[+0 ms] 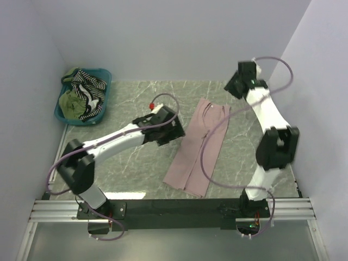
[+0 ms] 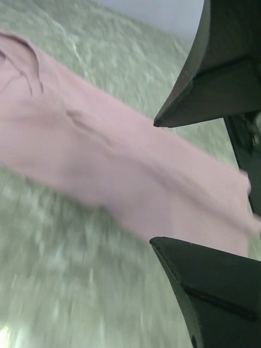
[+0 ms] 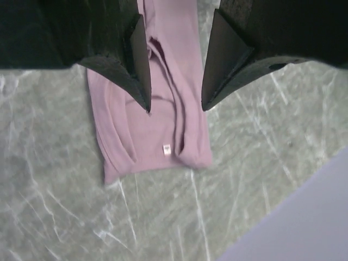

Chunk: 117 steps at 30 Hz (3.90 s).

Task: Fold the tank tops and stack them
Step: Fold the tank top

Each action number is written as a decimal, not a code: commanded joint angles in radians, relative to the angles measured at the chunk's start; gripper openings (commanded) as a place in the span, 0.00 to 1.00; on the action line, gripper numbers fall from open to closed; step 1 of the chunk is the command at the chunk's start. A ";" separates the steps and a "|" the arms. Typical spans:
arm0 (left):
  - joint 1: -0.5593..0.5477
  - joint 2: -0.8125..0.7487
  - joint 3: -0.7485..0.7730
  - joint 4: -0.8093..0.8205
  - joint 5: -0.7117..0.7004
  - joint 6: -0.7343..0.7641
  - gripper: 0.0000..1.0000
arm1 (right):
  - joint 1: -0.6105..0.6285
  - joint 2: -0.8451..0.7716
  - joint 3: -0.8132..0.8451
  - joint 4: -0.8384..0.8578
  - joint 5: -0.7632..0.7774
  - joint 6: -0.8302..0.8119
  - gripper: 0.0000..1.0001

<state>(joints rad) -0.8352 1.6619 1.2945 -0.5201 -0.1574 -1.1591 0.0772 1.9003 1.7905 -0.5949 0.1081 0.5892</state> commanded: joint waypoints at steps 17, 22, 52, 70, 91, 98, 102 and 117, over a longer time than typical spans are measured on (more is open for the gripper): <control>0.021 -0.261 -0.540 0.020 0.231 0.295 0.73 | 0.398 -1.245 -1.296 -0.144 0.007 0.429 0.42; 0.021 -0.277 -0.557 0.055 0.274 0.341 0.74 | 0.589 -1.264 -1.361 -0.229 0.016 0.579 0.41; -0.030 -0.090 -0.584 0.150 0.409 0.421 0.46 | 1.072 -0.968 -1.401 -0.042 0.004 0.948 0.52; -0.031 -0.123 -0.544 0.098 0.386 0.457 0.01 | 1.079 -0.899 -1.361 -0.037 0.016 0.893 0.00; 0.033 -0.140 -0.286 -0.058 0.358 0.432 0.01 | 1.049 -0.952 -1.209 -0.181 0.047 0.813 0.00; 0.057 0.007 -0.063 -0.044 0.372 0.431 0.01 | 0.776 -0.989 -1.186 -0.135 0.047 0.617 0.00; 0.062 0.103 0.023 -0.021 0.352 0.415 0.01 | 0.662 -0.951 -1.162 -0.093 0.058 0.519 0.00; 0.128 0.377 0.419 -0.095 0.309 0.403 0.01 | 0.371 -0.742 -1.014 0.056 0.038 0.275 0.00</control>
<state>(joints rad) -0.7265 2.0129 1.6444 -0.5968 0.1699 -0.7490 0.4816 1.1263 0.7177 -0.6029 0.1379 0.9291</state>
